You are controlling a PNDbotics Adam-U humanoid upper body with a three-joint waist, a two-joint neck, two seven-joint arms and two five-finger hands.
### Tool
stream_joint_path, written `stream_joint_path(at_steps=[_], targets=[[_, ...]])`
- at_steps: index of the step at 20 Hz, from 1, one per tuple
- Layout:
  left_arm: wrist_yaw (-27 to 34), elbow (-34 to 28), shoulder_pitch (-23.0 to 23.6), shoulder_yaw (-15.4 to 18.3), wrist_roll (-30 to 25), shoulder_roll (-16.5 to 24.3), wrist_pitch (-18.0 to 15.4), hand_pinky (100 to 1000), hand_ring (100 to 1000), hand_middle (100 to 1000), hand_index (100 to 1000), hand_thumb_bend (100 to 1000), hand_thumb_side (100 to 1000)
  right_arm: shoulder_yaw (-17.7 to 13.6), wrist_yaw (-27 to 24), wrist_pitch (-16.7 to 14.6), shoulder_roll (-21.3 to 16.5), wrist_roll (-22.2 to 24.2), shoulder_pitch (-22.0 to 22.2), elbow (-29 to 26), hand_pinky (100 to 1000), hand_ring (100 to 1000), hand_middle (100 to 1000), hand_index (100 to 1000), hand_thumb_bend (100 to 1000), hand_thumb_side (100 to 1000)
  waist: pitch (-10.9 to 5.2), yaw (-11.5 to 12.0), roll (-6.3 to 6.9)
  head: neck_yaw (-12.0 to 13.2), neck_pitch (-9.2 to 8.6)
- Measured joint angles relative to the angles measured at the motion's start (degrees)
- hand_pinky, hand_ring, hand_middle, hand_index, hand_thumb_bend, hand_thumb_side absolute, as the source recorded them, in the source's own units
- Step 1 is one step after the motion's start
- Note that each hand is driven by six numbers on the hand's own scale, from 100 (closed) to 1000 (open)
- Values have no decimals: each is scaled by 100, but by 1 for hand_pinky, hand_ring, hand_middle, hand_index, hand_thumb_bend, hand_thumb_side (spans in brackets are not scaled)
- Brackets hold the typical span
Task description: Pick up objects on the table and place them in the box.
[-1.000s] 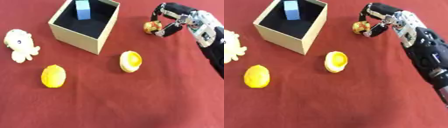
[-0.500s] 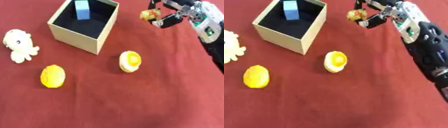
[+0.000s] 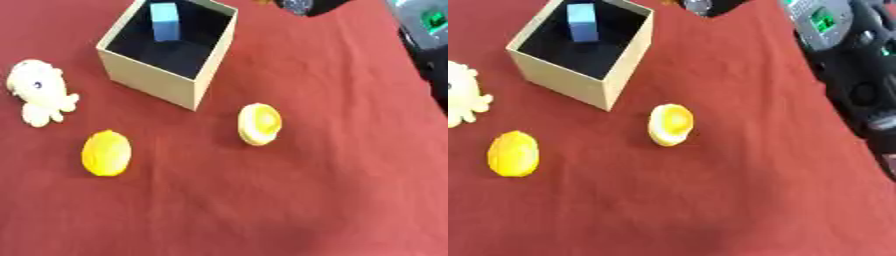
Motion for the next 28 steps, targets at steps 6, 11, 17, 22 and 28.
stream_joint_path(at_steps=[6, 11, 17, 22, 28], targets=[[41, 0, -177, -38, -82, 0, -86, 776, 771, 805, 900, 335, 677, 61, 111, -29, 609, 182, -246, 571, 777, 759, 501, 614, 100, 100, -1, 105, -33, -169, 23], [59, 0, -223, -68, -120, -2, -127, 776, 771, 805, 900, 334, 678, 50, 352, -93, 912, 190, -260, 1061, 787, 784, 527, 640, 100, 100, -1, 171, -50, -261, -1], [70, 0, -223, -68, -127, -6, -134, 775, 770, 803, 900, 332, 681, 33, 652, -167, 1091, 179, -311, 1369, 838, 915, 735, 814, 233, 150, -1, 178, -52, -300, -27], [80, 0, -219, -68, -129, -7, -129, 774, 770, 802, 900, 329, 685, 11, 1057, -204, 1097, 211, -327, 1384, 877, 963, 821, 878, 379, 367, -1, 164, -53, -294, -27], [81, 0, -210, -68, -128, -7, -111, 774, 770, 801, 900, 327, 687, -53, 1269, -264, 1072, 120, -324, 1284, 868, 950, 799, 869, 331, 301, -1, 127, -50, -273, -27]])
